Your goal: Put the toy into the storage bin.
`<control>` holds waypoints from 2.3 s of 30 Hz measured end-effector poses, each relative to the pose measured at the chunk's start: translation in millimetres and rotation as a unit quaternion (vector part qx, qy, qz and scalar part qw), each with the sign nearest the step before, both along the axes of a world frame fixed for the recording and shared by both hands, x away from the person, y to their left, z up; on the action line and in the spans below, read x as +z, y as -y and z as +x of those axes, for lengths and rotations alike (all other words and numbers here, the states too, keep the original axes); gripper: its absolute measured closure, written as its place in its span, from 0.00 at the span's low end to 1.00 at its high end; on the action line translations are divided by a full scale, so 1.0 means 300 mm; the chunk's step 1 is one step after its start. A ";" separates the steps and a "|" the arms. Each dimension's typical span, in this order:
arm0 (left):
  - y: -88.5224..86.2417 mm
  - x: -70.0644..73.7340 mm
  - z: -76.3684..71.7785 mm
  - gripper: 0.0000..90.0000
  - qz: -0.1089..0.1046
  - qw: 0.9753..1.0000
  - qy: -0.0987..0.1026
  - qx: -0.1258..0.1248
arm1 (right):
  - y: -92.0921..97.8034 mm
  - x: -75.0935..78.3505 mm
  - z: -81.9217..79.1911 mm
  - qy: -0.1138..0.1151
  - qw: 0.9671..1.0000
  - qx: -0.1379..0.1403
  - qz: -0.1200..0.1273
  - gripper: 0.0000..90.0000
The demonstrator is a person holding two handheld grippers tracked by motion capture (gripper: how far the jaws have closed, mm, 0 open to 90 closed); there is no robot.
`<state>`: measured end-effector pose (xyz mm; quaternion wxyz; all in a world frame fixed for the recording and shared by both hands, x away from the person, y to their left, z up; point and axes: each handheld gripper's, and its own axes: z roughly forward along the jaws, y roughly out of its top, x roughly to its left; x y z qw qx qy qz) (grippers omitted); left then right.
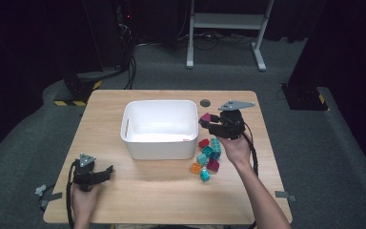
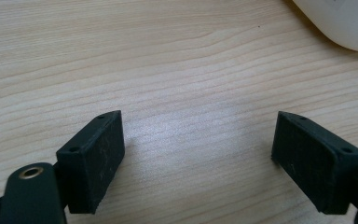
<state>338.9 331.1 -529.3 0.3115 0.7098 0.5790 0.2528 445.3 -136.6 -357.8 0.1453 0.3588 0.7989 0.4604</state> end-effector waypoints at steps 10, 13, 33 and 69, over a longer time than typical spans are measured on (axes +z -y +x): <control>0.000 0.000 -0.001 0.20 -0.001 1.000 0.001 0.003 | -0.086 0.024 0.007 -0.007 0.999 0.029 -0.026 0.66; -0.001 0.000 -0.001 0.20 -0.001 1.000 0.001 0.003 | -0.102 0.032 0.001 0.002 0.999 0.038 -0.023 0.66; -0.001 0.000 -0.001 0.20 -0.001 1.000 0.001 0.003 | -0.245 0.016 0.096 -0.024 0.998 0.060 -0.017 0.65; -0.001 0.000 -0.002 0.20 -0.001 1.000 0.000 0.001 | -0.178 -0.012 0.074 -0.019 1.000 0.020 -0.012 0.53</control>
